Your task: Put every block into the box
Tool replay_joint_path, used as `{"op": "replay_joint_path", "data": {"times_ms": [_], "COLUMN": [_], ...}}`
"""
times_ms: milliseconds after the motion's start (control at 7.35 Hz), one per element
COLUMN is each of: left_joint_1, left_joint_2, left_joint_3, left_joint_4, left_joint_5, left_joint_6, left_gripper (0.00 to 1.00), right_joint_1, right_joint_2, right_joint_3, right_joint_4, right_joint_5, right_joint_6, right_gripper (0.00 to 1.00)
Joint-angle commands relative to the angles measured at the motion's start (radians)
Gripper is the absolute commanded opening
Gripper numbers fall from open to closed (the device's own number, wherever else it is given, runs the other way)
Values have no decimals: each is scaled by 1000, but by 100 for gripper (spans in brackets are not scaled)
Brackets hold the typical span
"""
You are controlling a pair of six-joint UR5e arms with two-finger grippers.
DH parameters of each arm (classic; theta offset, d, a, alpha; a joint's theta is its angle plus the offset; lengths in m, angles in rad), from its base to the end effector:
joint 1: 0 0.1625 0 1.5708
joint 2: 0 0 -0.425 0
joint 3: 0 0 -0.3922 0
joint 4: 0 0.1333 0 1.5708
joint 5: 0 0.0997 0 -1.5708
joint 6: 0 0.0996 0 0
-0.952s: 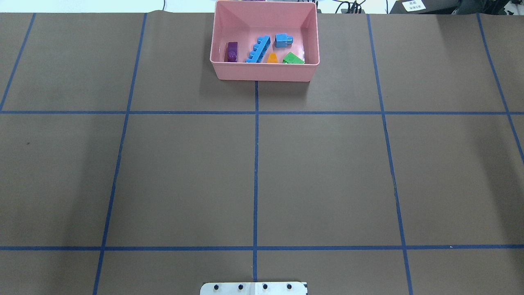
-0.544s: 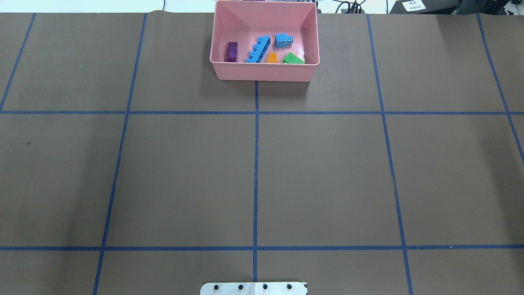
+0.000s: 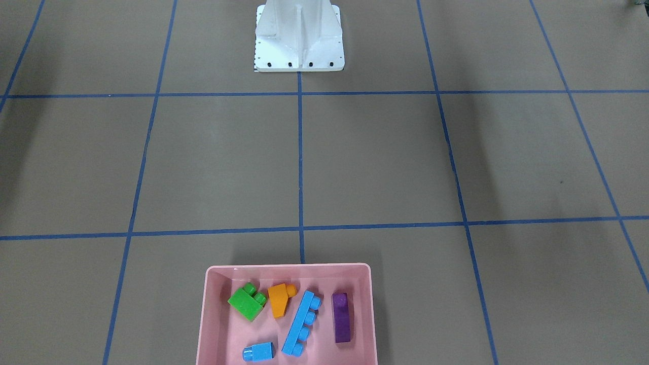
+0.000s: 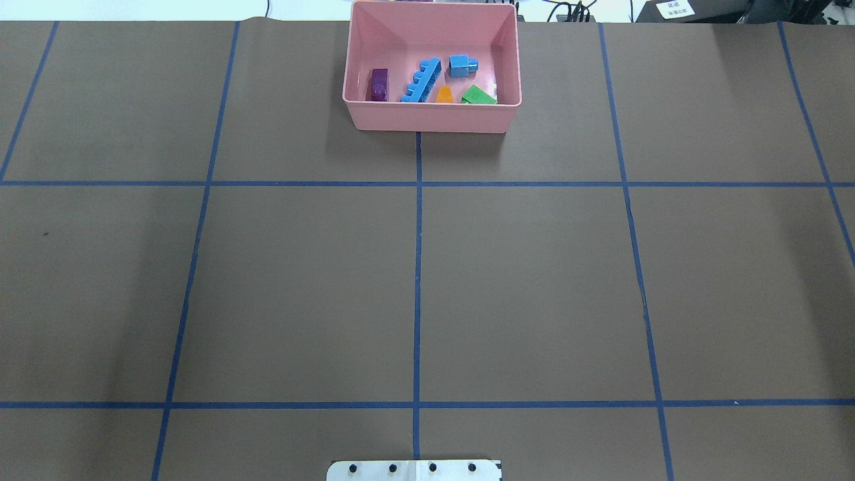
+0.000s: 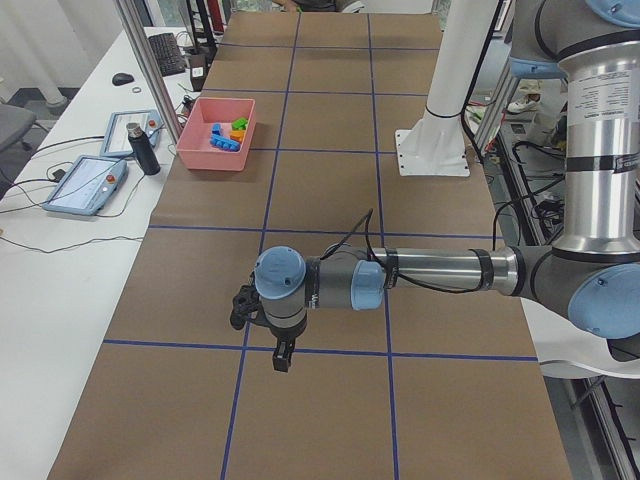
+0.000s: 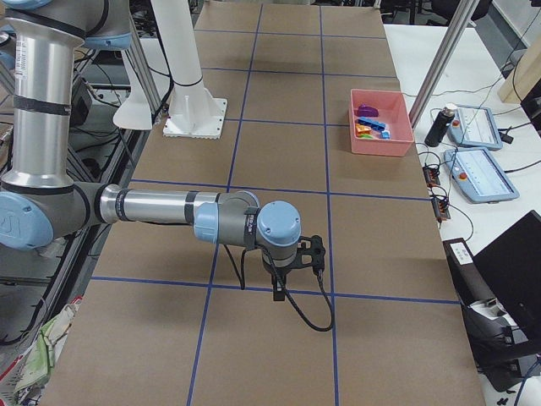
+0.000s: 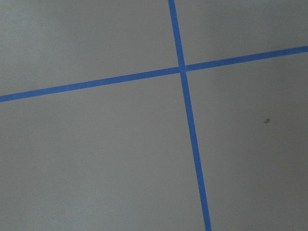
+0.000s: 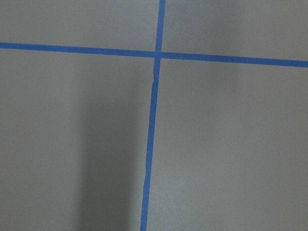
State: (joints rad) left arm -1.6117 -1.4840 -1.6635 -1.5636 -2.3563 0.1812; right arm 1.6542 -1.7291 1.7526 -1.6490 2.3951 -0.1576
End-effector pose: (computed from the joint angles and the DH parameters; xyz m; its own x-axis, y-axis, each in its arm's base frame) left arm -0.0814 -0.4520 0.6541 0.7022 0.1507 -0.6958 -0.0871 0.9882 0.1262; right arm 0.0950 -0.4145 0.6460 0.6781 -0.0608 0.7325 0.0235 0.9979 0.0610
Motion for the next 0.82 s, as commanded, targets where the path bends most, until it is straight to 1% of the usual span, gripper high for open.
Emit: {"op": "replay_joint_path", "data": {"times_ms": [0, 136, 272, 408, 680], "left_joint_1": [-1, -1, -1, -1, -1], "left_joint_2": [2, 2, 2, 2, 2], "left_joint_3": [2, 2, -2, -2, -2], "left_joint_4": [0, -1, -6, -6, -7], "left_joint_5": [0, 0, 0, 0, 0], "left_joint_6": [-20, -72, -154, -161, -161], "left_gripper": [100, 100, 100, 100, 100], "right_joint_1": [1, 1, 3, 3, 3], "right_joint_2": [3, 3, 2, 2, 3], "right_joint_3": [-1, -4, -7, -7, -7], "right_joint_4": [0, -2, -2, 0, 0], "right_joint_5": [-2, -5, -8, -10, -10], "right_joint_6": [4, 13, 91, 160, 162], "right_gripper": [100, 100, 100, 100, 100]}}
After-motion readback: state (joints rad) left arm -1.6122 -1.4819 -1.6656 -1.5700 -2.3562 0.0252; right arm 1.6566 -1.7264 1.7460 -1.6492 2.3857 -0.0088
